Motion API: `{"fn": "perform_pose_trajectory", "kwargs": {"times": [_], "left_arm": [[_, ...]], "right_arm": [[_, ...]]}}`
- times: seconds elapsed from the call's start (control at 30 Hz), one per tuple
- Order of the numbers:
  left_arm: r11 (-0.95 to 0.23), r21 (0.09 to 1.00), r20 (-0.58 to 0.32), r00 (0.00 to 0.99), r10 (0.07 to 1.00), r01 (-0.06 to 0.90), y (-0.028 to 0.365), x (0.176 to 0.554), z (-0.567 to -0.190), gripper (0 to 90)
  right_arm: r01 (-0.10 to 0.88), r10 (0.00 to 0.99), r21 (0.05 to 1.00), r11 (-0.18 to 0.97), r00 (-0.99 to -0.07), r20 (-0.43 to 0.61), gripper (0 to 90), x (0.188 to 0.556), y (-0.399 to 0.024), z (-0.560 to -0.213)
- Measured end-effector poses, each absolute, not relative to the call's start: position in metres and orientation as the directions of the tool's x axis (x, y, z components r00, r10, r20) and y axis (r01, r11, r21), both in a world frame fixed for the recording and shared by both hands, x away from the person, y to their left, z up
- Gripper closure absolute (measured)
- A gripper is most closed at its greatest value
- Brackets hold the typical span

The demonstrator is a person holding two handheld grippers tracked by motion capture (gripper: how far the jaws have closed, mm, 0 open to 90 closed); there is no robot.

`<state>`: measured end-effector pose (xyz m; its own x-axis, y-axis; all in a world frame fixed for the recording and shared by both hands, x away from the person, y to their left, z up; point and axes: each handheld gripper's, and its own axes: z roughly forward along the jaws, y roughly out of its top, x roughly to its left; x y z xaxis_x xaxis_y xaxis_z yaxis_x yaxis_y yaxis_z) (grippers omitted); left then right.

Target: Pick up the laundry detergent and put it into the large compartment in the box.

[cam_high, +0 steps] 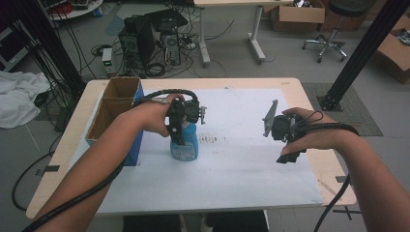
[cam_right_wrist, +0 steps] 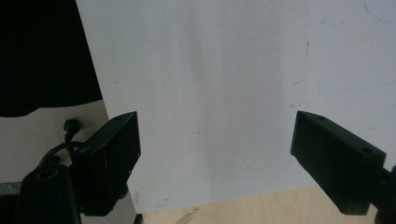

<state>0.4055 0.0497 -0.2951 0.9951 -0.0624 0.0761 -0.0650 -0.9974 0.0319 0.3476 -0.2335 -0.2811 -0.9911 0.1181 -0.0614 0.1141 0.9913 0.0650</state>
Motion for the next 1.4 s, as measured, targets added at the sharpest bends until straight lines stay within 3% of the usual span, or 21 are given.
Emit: {"fn": "perform_pose_trajectory", "kwargs": {"times": [0.63,0.97,1.4], "left_arm": [[-0.997,0.027,0.067,0.995,-0.070,-0.071,0.0494,0.4037,-0.2953,25.1],[-0.997,0.009,0.069,0.995,-0.075,-0.076,0.0479,0.4038,-0.2953,35.8],[-0.997,-0.017,0.064,0.995,-0.070,-0.069,0.0443,0.4007,-0.2942,38.2]], "right_arm": [[0.112,0.116,0.063,0.992,-0.991,-0.060,16.1,0.3476,-0.2326,-0.2829],[0.116,0.120,0.066,0.991,-0.991,-0.061,16.1,0.3477,-0.2336,-0.2841],[0.117,0.121,0.068,0.991,-0.991,-0.058,16.1,0.3483,-0.2350,-0.2859]]}}
